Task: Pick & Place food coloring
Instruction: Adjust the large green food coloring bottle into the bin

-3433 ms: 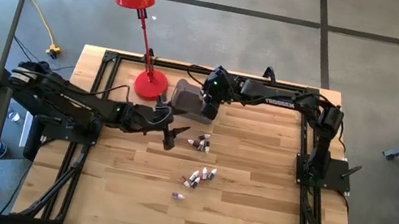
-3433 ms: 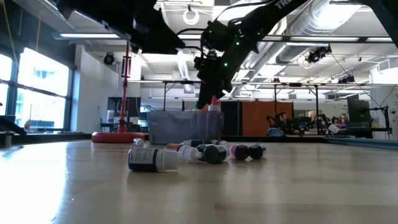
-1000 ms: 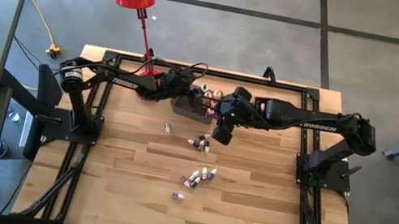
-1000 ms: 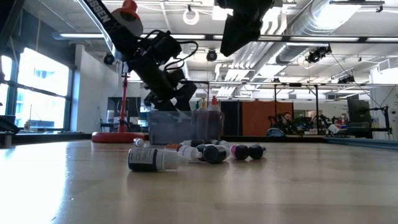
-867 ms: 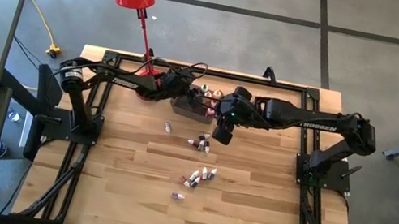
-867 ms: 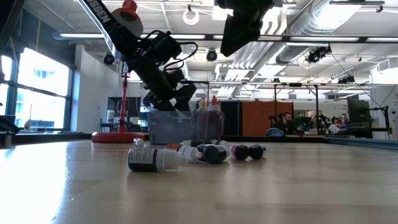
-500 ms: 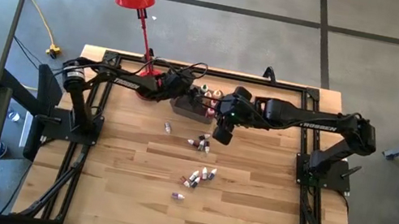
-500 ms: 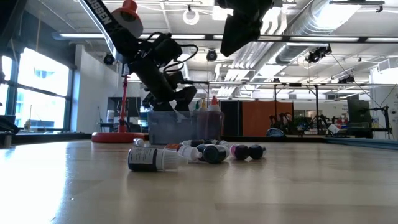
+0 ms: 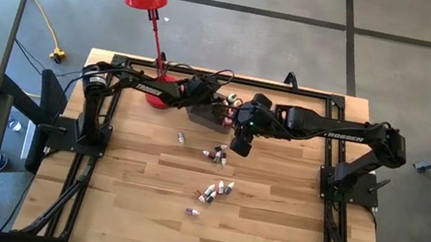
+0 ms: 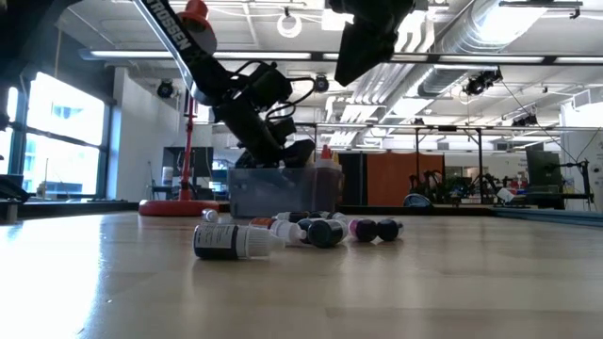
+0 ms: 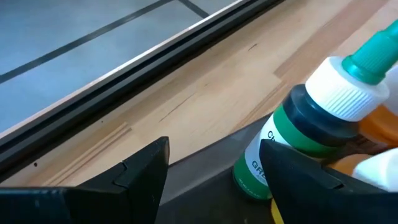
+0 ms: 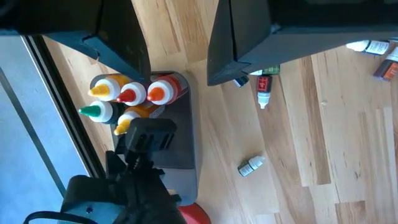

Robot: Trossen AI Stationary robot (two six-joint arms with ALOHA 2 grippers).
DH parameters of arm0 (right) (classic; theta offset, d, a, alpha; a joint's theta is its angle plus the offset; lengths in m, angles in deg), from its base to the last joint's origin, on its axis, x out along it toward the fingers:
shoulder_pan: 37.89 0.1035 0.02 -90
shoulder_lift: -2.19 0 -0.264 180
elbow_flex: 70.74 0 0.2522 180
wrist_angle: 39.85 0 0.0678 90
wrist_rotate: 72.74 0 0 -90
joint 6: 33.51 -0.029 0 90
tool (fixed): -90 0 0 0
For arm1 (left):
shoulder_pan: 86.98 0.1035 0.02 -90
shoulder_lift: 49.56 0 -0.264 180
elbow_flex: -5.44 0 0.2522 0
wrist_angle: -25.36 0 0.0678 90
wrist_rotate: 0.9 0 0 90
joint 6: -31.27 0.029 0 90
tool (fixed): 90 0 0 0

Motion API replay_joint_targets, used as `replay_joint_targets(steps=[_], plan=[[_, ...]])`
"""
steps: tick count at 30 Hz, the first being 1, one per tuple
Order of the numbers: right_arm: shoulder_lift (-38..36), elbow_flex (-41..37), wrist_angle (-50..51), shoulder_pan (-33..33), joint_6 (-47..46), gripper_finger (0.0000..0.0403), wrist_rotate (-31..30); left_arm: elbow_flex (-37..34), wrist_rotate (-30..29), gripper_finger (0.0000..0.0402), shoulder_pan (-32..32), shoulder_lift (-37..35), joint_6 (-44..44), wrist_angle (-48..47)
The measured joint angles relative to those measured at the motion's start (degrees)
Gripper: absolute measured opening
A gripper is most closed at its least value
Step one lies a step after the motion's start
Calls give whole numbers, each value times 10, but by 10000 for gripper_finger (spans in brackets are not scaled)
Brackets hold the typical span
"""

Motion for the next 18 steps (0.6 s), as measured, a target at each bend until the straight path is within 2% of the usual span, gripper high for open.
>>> replay_joint_targets(steps=[13,18], plan=[[0,0,0,0,11,154,0,2,-10,250,0,-2,-9,-58],[0,0,0,0,14,154,0,2,5,250,-4,-1,-7,-71]])
